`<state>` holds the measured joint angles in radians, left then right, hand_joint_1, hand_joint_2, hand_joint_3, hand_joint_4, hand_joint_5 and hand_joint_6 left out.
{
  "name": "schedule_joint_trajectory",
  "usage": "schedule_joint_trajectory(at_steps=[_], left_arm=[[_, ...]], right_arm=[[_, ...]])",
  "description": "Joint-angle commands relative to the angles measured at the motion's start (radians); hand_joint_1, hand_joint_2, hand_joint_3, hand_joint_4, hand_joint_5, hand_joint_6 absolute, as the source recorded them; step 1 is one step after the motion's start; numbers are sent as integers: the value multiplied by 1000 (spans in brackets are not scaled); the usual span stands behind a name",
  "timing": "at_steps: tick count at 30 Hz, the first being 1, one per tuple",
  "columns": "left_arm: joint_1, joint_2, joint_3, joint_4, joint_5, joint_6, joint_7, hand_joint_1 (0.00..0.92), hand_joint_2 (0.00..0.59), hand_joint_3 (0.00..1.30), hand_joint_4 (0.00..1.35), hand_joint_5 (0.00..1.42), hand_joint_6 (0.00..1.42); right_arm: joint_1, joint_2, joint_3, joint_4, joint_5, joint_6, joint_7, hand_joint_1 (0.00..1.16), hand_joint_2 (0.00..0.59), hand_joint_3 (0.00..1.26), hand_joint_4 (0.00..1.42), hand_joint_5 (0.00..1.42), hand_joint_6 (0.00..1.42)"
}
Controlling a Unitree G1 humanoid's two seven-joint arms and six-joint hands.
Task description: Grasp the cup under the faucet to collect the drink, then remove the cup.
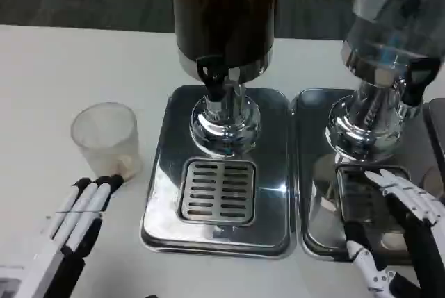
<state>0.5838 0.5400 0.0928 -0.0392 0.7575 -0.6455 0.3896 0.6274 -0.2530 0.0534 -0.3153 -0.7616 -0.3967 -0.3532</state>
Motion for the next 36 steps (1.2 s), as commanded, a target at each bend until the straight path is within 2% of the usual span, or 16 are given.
schedule_joint_trajectory(at_steps=[1,12,24,28,36], left_arm=[[9,5,-5,-7,22,-11,17,0,57,0,0,0,189],[3,3,-12,-8,53,-4,25,0,60,0,0,0,160],[-16,-12,-9,27,-18,-48,46,0,61,0,0,0,190],[-34,3,12,68,-57,-76,48,0,61,0,0,0,211],[-68,3,26,117,-117,-93,29,0,49,0,0,7,239]], right_arm=[[3,-3,1,-11,-8,8,3,327,408,273,187,185,194],[1,-4,-2,-14,2,10,11,312,414,272,187,181,179],[5,9,-3,-13,12,13,9,308,415,272,193,191,177],[3,31,33,-33,-19,36,18,306,415,272,209,195,185],[6,56,51,-38,-34,52,-6,305,415,272,210,202,191]])
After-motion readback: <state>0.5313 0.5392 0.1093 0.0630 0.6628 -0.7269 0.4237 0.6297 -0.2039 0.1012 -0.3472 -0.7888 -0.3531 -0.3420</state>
